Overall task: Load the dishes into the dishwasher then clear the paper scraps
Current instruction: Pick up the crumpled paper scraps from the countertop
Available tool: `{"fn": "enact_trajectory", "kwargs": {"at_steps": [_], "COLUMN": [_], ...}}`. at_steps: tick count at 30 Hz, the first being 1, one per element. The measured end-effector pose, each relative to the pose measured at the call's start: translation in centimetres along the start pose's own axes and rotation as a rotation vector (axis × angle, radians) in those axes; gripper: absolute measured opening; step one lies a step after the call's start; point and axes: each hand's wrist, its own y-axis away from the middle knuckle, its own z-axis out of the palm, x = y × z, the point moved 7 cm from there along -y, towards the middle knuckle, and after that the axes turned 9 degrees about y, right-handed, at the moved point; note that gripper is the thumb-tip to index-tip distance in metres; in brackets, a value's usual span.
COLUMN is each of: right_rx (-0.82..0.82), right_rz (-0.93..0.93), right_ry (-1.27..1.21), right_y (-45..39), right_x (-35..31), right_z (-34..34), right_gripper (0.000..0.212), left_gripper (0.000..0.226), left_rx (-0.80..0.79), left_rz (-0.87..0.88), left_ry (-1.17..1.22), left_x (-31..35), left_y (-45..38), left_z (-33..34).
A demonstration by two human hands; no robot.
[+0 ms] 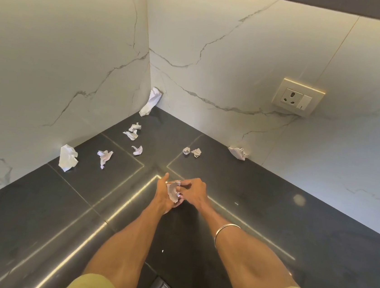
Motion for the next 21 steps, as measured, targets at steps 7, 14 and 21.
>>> {"fn": "enact_trajectory", "kwargs": {"at_steps": [7,14,21], "right_rx": [-0.093,-0.216,-0.039], "right_rz": [-0.086,0.021,0.16], "right_ry": [0.189,0.173,0.076], "right_y": [-0.7,-4.0,-8.1], "right_x": [-2.4,-2.4,0.6], "right_z": [0.3,-1.2,-4.2], "right_gripper": [0.017,0.023,0.034], "left_gripper": [0.026,0.033,0.023], "left_rx": [0.153,0.171,0.188], "left_rz": [0.062,0.173,0.165], "left_ry": [-0.216,-0.257,-0.254], "left_x": [0.7,2.6,5.1], "left_y": [-0.8,-2.9,-5.7], "left_z": [-0.4,2.0,1.4]}}
